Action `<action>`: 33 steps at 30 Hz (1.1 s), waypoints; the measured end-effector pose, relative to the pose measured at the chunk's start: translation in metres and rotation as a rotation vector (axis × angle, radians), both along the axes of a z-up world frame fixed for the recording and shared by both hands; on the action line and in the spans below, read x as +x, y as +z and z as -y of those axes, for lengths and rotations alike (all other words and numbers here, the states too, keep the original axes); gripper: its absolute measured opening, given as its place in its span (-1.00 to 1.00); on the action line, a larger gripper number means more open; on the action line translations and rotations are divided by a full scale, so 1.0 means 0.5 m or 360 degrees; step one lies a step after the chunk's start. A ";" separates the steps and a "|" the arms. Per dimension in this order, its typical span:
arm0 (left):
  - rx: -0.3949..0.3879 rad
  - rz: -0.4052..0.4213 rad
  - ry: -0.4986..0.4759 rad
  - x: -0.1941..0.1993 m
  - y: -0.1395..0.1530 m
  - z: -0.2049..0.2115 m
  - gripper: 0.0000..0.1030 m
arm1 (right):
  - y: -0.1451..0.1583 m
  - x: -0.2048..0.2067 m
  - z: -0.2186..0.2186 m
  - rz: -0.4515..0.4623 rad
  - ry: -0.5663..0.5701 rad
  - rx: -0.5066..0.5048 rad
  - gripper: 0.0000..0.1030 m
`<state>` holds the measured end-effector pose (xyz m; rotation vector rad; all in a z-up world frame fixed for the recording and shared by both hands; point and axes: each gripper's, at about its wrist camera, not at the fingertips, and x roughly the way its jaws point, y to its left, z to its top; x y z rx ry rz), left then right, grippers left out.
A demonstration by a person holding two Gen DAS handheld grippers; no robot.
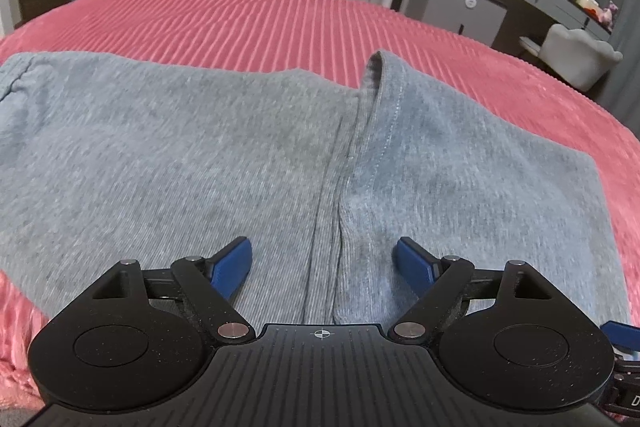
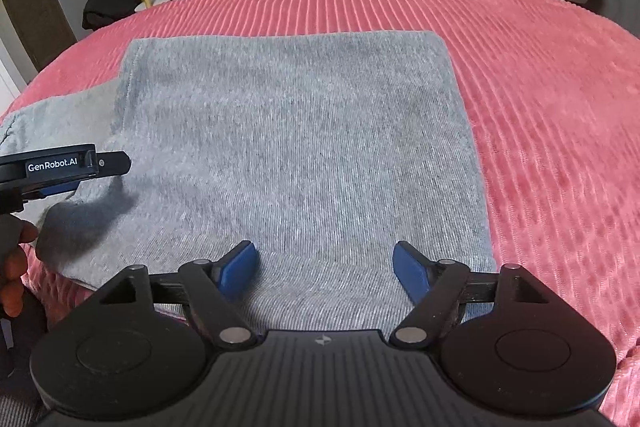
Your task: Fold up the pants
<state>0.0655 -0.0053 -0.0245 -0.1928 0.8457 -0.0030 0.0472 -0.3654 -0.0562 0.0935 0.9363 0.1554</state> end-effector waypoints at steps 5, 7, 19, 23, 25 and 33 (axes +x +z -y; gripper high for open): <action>-0.0024 -0.0011 0.0011 0.003 0.000 -0.003 0.69 | -0.005 0.004 -0.008 0.0001 0.0005 -0.0023 0.62; -0.0029 -0.0015 0.0016 0.003 -0.001 -0.004 0.71 | -0.008 0.004 -0.014 0.0012 0.0006 -0.0040 0.67; -0.0307 0.0028 0.0231 -0.002 0.014 -0.077 0.78 | -0.021 0.013 -0.026 0.0038 -0.0005 -0.0047 0.92; -0.0580 0.0096 0.0434 -0.025 0.044 -0.175 0.78 | -0.025 0.015 -0.023 0.0044 -0.0021 -0.0023 0.92; -0.0698 0.0188 0.0554 -0.051 0.064 -0.253 0.78 | -0.026 0.016 -0.022 0.0049 -0.0028 -0.0008 0.92; -0.0775 0.0297 0.0997 -0.162 0.032 -0.522 0.69 | -0.034 0.026 -0.016 0.0068 -0.0082 0.0075 0.93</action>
